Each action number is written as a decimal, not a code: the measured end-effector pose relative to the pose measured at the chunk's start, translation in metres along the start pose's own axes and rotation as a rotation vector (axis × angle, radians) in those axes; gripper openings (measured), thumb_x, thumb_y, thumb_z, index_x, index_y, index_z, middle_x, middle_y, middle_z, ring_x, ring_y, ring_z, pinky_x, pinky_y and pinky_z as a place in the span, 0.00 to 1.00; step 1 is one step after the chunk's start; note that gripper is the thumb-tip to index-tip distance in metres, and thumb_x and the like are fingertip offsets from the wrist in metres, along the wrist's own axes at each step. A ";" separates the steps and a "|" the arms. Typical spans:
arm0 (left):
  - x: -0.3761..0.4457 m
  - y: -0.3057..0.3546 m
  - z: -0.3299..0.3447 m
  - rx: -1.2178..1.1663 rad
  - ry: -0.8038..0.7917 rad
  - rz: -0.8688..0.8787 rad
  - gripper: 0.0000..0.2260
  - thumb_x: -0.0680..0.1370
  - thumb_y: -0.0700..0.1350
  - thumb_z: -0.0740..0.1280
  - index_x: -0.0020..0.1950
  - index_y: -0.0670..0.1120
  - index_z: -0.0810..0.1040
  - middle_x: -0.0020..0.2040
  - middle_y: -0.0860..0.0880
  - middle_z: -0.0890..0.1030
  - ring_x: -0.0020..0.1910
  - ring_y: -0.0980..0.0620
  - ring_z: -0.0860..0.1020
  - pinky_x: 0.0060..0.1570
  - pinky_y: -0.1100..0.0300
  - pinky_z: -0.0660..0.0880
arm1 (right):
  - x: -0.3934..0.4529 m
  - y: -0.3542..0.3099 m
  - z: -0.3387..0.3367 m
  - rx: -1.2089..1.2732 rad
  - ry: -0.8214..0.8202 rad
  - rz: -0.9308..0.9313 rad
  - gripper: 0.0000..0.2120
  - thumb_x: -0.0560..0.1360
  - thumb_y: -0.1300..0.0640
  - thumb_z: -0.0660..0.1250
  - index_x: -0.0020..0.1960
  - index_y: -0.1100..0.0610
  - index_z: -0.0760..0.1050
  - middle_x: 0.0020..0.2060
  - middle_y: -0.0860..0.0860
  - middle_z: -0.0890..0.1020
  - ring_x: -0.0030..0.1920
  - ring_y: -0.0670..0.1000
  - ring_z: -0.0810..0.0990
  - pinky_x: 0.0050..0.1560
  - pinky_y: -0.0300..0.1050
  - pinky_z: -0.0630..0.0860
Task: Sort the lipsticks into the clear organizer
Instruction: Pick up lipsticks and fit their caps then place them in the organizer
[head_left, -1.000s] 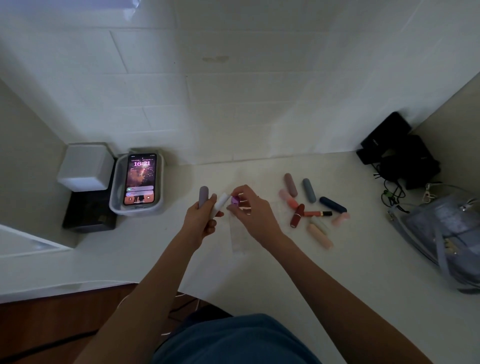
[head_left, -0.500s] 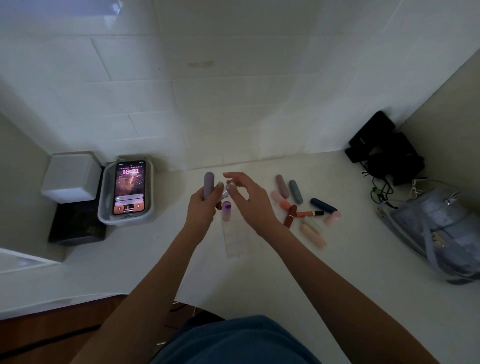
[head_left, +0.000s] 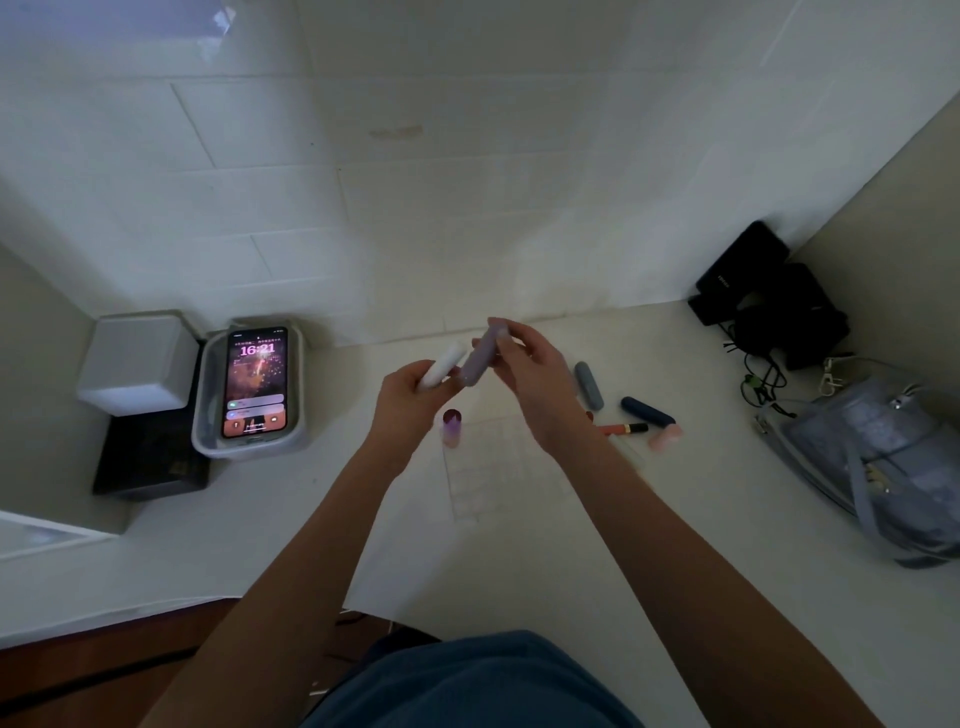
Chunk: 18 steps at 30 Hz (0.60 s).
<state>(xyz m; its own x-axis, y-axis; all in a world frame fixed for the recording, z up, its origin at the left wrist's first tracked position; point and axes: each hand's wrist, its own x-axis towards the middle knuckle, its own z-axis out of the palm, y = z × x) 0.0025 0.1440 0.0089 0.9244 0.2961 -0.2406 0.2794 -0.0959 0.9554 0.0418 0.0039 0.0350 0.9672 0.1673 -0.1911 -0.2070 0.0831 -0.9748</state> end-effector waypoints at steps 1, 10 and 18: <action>0.000 0.002 0.000 -0.089 -0.037 -0.060 0.04 0.74 0.42 0.69 0.41 0.48 0.82 0.26 0.55 0.71 0.28 0.54 0.66 0.30 0.61 0.64 | -0.001 0.002 -0.003 0.038 -0.024 0.022 0.14 0.80 0.60 0.59 0.65 0.61 0.72 0.49 0.53 0.82 0.48 0.44 0.83 0.54 0.34 0.78; 0.005 0.005 -0.001 -0.142 -0.171 -0.145 0.05 0.73 0.45 0.70 0.39 0.46 0.78 0.30 0.52 0.69 0.24 0.58 0.65 0.25 0.63 0.61 | -0.013 0.001 -0.004 0.072 -0.027 -0.002 0.11 0.80 0.63 0.59 0.61 0.67 0.68 0.29 0.48 0.84 0.38 0.43 0.84 0.44 0.31 0.77; 0.005 0.000 -0.005 -0.166 -0.218 -0.144 0.07 0.68 0.46 0.70 0.44 0.45 0.80 0.28 0.55 0.72 0.25 0.58 0.66 0.26 0.64 0.60 | -0.008 0.002 0.003 0.075 0.091 0.090 0.14 0.77 0.59 0.65 0.58 0.67 0.67 0.34 0.52 0.82 0.39 0.45 0.81 0.52 0.41 0.80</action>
<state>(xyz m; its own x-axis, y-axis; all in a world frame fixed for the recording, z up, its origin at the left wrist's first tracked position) 0.0062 0.1507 0.0089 0.9174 0.0829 -0.3893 0.3817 0.0938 0.9195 0.0337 0.0054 0.0347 0.9530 0.0882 -0.2898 -0.3002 0.1454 -0.9427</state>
